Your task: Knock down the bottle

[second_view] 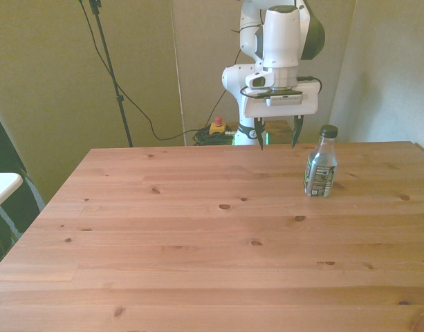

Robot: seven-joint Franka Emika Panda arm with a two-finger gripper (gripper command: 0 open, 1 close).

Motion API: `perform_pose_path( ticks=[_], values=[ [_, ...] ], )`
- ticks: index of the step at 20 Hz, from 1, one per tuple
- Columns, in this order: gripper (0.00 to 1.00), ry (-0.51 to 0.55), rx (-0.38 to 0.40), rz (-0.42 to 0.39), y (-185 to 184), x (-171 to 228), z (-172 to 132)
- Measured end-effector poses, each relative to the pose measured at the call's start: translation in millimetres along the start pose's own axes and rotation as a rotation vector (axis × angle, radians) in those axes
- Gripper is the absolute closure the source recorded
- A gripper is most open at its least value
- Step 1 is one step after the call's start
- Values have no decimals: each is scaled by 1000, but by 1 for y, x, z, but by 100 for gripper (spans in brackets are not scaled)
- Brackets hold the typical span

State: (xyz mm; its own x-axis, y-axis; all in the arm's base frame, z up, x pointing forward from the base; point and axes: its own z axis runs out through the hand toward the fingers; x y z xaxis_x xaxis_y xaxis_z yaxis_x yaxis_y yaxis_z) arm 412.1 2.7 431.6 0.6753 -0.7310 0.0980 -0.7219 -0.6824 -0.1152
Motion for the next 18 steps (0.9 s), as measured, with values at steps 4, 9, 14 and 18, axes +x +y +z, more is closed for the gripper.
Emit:
perform_pose_path(
  ticks=[4, 9, 14, 18],
  values=[
    [0, 5, -7, -8, -4, -5, -1],
    [100, 38, 0, 10, -21, -38, -34],
    [100, 58, 2, 88, -30, -53, -67],
    [100, 68, 13, 119, -45, -57, -83]
  ],
)
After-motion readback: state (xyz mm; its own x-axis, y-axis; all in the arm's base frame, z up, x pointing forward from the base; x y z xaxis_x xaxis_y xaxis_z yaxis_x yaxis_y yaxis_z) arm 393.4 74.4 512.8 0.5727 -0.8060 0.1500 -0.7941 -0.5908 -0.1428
